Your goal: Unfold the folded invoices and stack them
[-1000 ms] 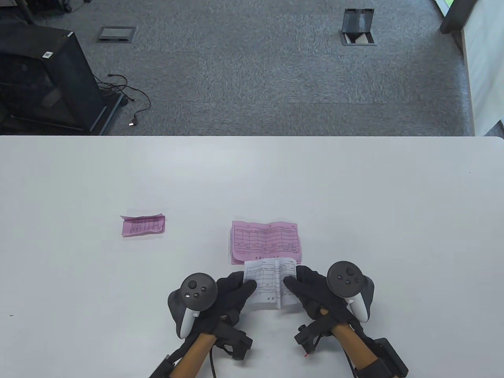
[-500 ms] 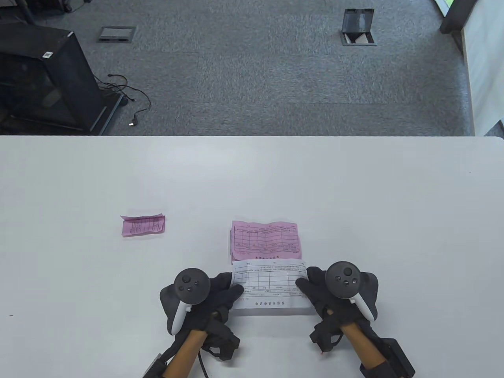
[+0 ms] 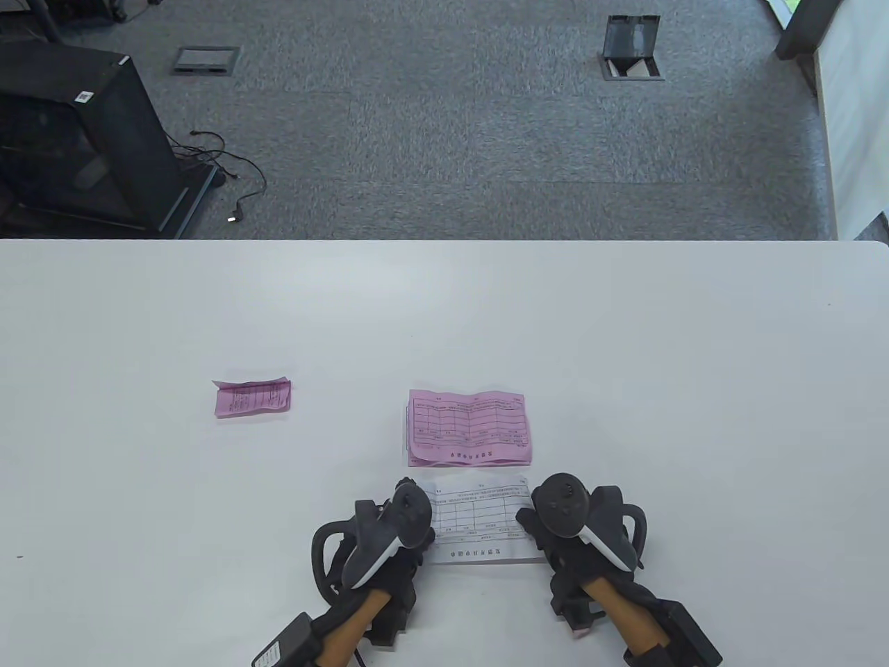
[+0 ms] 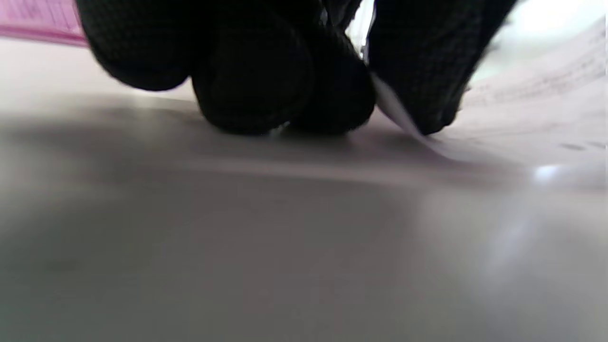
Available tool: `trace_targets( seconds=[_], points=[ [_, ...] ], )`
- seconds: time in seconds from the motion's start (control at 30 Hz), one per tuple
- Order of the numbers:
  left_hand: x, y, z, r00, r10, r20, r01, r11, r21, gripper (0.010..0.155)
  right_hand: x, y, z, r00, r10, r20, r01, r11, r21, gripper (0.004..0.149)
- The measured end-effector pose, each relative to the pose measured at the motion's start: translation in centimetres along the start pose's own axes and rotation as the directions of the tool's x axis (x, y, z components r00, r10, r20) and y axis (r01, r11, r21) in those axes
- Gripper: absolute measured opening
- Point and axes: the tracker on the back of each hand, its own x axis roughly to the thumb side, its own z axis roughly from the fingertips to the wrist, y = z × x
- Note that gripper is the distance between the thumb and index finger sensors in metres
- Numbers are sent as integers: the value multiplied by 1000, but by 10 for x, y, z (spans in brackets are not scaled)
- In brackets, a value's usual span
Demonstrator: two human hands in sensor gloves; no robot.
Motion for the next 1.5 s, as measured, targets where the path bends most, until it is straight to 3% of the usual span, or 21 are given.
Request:
trace_targets(
  seconds=[0.13, 0.2, 0.27, 0.37, 0.4, 0.5, 0.6, 0.63, 0.77, 0.97, 1.2, 1.5],
  points=[
    [3, 1, 5, 996, -85, -2, 85, 995, 50, 101, -1, 0, 0, 999, 33, -7, -33, 999, 1, 35],
    [1, 0, 6, 997, -78, 16, 77, 996, 40, 102, -2, 0, -1, 999, 36, -15, -36, 999, 7, 35],
    [-3, -2, 6, 998, -46, 49, 45, 999, 20, 93, -2, -1, -2, 998, 61, -35, -60, 998, 24, 36],
    [-8, -6, 3, 997, -55, 60, 58, 997, -50, 66, -6, -6, -1, 990, 124, -70, -120, 991, 65, 42],
    [-10, -7, 3, 997, -45, 59, 49, 997, -66, 65, -7, -11, 1, 985, 153, -80, -150, 987, 50, 45],
    [-13, -9, 2, 997, -39, 72, 46, 995, -89, 66, -3, -28, 10, 990, 137, -25, -139, 981, -134, 58],
    [-17, -10, 0, 997, 4, 81, 6, 992, -127, 70, 18, -35, 20, 989, 117, 85, -99, 976, -193, 58],
    [-19, -12, 0, 996, 40, 86, -26, 987, -157, 71, 32, -32, 22, 977, 125, 174, -96, 982, -162, 58],
    [-20, -14, 0, 996, 29, 90, -14, 987, -161, 72, 72, -9, 17, 938, 175, 301, -176, 984, -25, 58],
    [-18, -14, 1, 995, 10, 102, 7, 986, -169, 72, 103, 26, 2, 899, 254, 357, -292, 955, 55, 61],
    [-17, -13, 1, 995, 1, 102, 16, 985, -170, 72, 92, 30, 1, 893, 302, 335, -338, 940, 53, 61],
    [-17, -13, 1, 995, -1, 99, 19, 985, -173, 72, 33, 15, 5, 919, 316, 236, -337, 940, 55, 59]
  ],
)
